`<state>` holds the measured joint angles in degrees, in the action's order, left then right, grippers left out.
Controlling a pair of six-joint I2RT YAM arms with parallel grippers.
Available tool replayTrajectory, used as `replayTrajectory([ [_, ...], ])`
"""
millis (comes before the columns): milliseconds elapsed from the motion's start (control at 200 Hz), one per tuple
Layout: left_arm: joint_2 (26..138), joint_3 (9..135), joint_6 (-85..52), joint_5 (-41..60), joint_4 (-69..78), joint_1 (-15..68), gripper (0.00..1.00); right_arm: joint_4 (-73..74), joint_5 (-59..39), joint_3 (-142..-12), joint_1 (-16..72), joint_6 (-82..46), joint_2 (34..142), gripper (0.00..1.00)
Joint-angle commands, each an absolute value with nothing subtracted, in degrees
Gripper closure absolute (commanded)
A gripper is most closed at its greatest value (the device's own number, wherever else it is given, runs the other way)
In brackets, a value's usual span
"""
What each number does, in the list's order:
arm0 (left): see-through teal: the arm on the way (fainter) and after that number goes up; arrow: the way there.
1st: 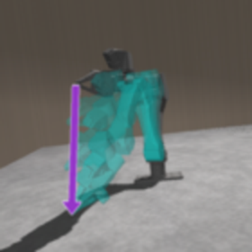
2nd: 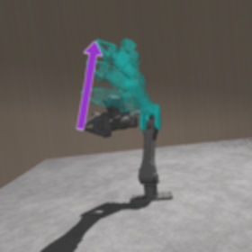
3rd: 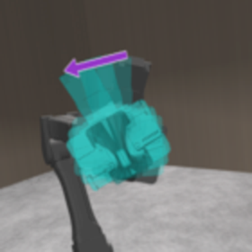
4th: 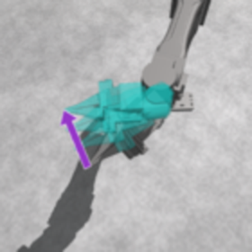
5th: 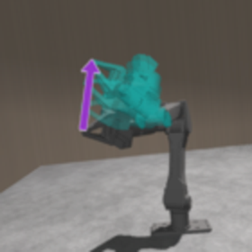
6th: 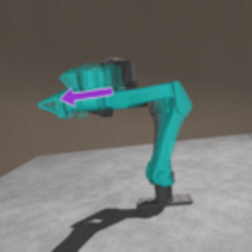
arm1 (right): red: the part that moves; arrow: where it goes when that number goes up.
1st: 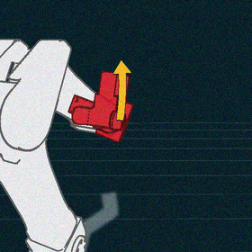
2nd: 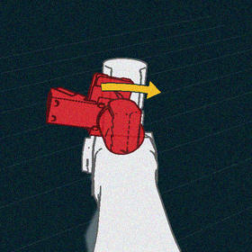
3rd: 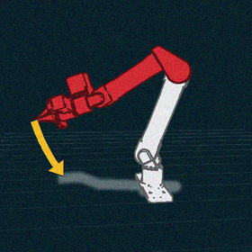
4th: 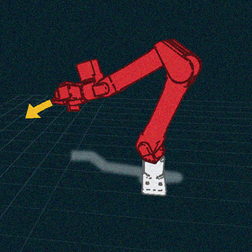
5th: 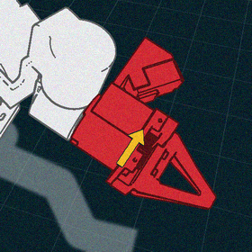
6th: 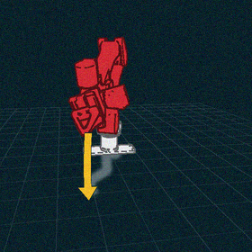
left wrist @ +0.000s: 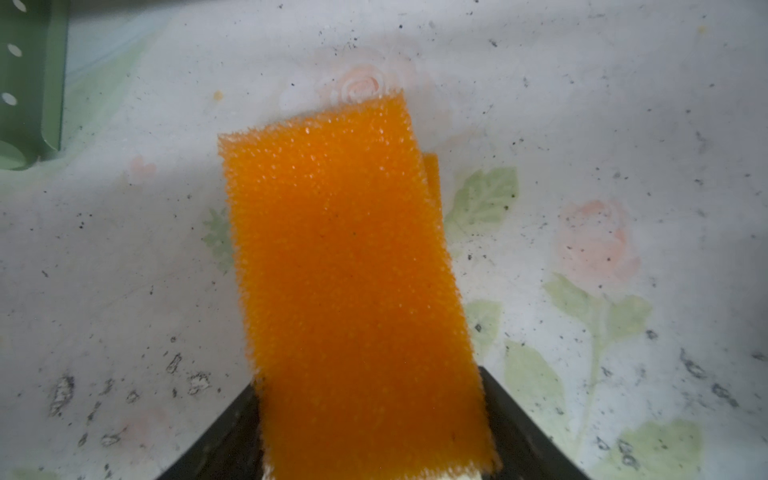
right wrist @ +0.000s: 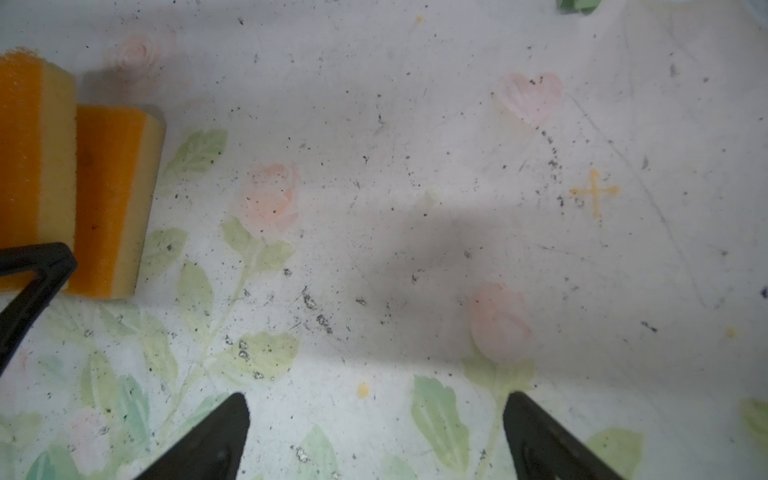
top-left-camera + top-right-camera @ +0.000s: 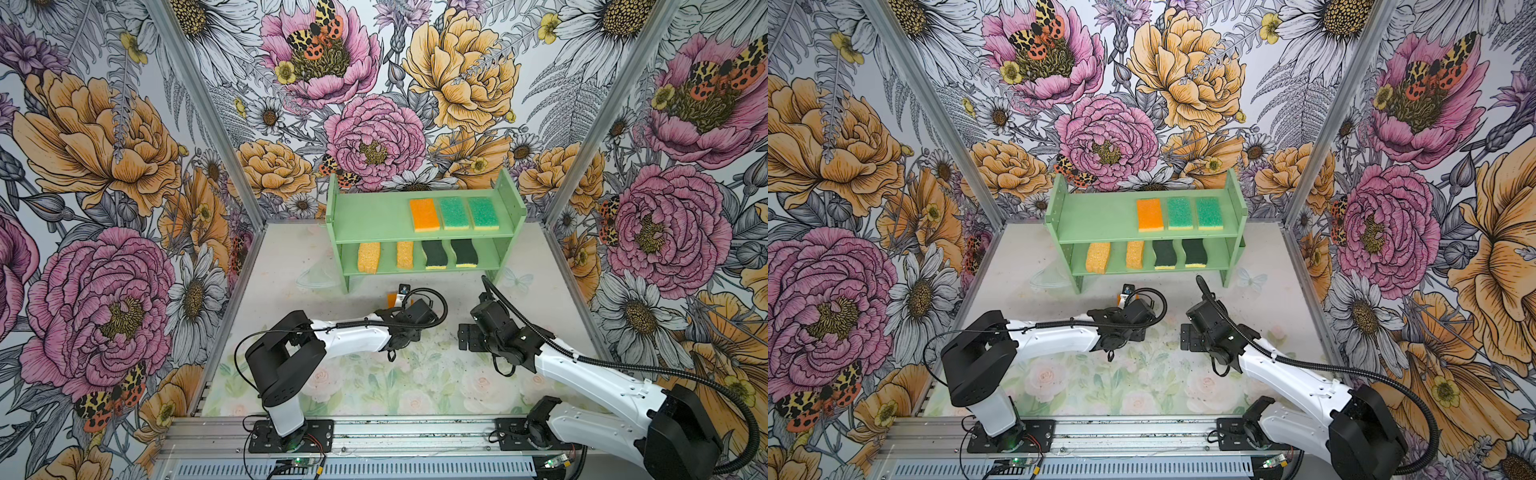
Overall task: Place and organize the cleaning sponges onto the shelf
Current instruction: 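Lift the orange sponge with the left gripper and carry it to the upper shelf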
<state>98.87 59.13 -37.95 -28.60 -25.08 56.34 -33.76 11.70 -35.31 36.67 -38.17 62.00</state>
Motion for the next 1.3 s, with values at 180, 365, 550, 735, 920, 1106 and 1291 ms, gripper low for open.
replayTrajectory([
  [180,92.51,57.16,-33.51,-28.57,-24.52,55.81,0.31,-32.18,10.76,-37.44,36.30,-39.68,61.41,0.02],
  [365,86.98,56.71,-31.84,-29.56,-24.88,55.91,0.34,-31.79,10.36,-38.13,36.21,-39.81,61.78,0.02],
  [550,80.28,58.01,-28.84,-31.11,-26.37,56.61,0.37,-31.64,10.06,-38.67,36.16,-39.76,63.22,0.02],
  [735,74.94,61.17,-25.62,-31.16,-29.30,56.60,0.37,-31.41,9.42,-39.76,36.12,-39.86,65.44,0.02],
  [920,72.10,66.71,-22.15,-30.79,-34.20,55.71,0.38,-31.11,9.13,-40.52,36.12,-40.00,66.66,0.02],
  [1106,70.76,72.66,-19.18,-27.86,-36.56,52.25,0.39,-30.93,8.92,-40.69,36.12,-40.44,67.06,0.02],
  [1291,72.21,77.71,-17.60,-22.92,-36.50,45.58,0.39,-30.82,8.97,-40.68,36.12,-40.87,67.39,0.02],
])
